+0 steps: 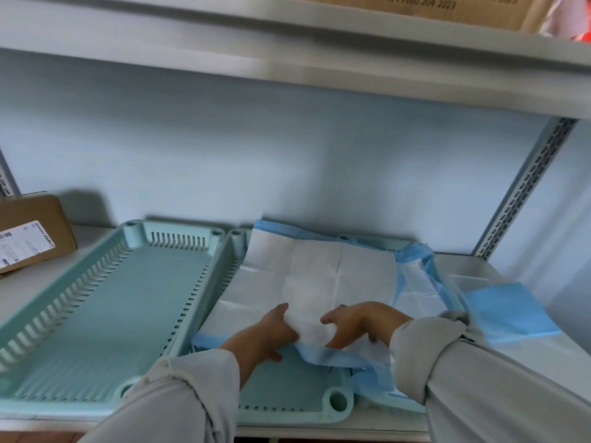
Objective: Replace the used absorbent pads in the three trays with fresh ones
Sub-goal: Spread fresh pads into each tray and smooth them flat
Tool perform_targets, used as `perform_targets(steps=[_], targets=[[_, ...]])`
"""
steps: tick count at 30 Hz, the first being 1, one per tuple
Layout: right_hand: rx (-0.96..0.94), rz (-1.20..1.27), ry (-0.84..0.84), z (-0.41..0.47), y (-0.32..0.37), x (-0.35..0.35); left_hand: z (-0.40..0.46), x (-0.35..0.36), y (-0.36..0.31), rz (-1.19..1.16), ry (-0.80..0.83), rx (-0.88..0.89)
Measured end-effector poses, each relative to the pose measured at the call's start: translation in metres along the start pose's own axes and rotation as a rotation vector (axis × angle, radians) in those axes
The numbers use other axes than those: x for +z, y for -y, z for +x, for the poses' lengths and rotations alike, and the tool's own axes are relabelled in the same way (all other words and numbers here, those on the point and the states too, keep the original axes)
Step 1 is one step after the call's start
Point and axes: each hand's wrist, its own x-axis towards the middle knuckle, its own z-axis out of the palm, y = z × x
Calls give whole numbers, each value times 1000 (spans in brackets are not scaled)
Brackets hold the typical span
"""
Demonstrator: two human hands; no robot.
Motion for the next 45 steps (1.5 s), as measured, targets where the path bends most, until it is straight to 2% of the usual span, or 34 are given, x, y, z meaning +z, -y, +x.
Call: perform_targets(steps=[5,9,11,15,17,20,22,24,25,27,31,33,35,38,40,43,45], targets=[[-19,100,-3,1,0,2,-3,9,-13,-384,-103,16],[-31,247,-16,-1,0,3,-7,15,-16,-535,-72,-10],[-38,261,-10,-3,0,1,-9,12,-19,-463,-98,20],[-54,252,1,-12,4,-7,-14,-7,-35,-370,-359,148],[-73,285,22,-14,9,-10,-21,-22,-46,-362,-425,236],[-99,358,83,-13,23,-10,-33,-49,-67,-278,-429,457],[-111,429,189,-12,34,-11,-39,-71,-77,-247,-382,620],[-134,433,351,-15,44,-16,-48,-94,-77,-196,-321,678],[-143,428,390,-16,46,-20,-53,-105,-76,-157,-301,650],[-104,438,285,-15,43,-31,-60,-121,-68,-63,-283,514],[28,523,-334,7,24,-51,-53,-140,-41,82,-398,268],[66,441,-498,22,13,-54,-45,-142,-32,94,-427,227],[91,357,-484,31,9,-50,-39,-141,-29,87,-445,227],[74,394,-461,43,8,-43,-32,-144,-34,61,-443,282],[86,532,-468,51,4,-42,-30,-147,-41,41,-437,326],[133,892,-387,57,-7,-39,-24,-152,-49,-7,-485,359],[139,923,-341,60,-11,-37,-16,-154,-49,-25,-548,330]])
